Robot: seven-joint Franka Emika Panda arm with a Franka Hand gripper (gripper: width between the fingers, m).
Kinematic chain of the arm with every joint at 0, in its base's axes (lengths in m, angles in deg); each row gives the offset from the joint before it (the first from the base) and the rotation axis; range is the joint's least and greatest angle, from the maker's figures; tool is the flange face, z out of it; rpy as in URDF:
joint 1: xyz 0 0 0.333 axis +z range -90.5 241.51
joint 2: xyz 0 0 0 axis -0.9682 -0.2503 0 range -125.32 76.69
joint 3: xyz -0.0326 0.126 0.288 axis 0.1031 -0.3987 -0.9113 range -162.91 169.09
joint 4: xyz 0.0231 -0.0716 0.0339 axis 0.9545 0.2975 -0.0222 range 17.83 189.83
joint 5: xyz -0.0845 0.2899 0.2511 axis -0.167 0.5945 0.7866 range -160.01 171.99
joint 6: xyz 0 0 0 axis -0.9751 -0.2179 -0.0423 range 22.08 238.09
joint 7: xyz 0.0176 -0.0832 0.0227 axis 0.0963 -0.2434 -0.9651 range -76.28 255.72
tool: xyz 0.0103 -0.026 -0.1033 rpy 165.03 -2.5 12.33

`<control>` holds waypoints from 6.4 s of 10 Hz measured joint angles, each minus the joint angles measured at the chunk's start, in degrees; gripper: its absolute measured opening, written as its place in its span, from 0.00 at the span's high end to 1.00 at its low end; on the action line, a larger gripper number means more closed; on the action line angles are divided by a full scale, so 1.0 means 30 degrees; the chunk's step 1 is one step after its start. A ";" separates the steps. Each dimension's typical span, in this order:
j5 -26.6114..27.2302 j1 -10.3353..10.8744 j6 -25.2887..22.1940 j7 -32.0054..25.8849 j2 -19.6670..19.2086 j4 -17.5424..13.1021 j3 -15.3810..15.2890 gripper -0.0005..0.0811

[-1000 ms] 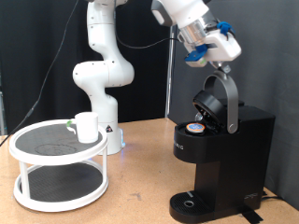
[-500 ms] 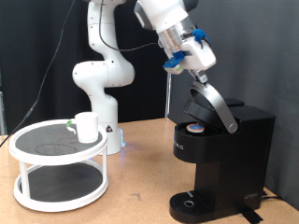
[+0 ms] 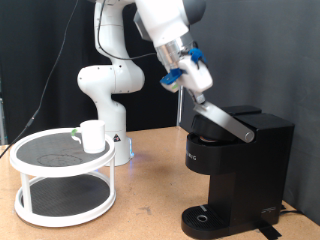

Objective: Make a cup of coffee with the keurig machine

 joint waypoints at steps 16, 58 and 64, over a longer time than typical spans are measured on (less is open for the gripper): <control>0.5748 -0.0595 0.0149 -0.7414 -0.0571 0.0552 0.1153 0.99; 0.4454 -0.1116 -0.4671 -0.4791 0.3222 0.3582 0.1685 0.99; 0.1917 -0.2524 -0.6260 -0.6072 0.6402 0.6056 0.2761 0.99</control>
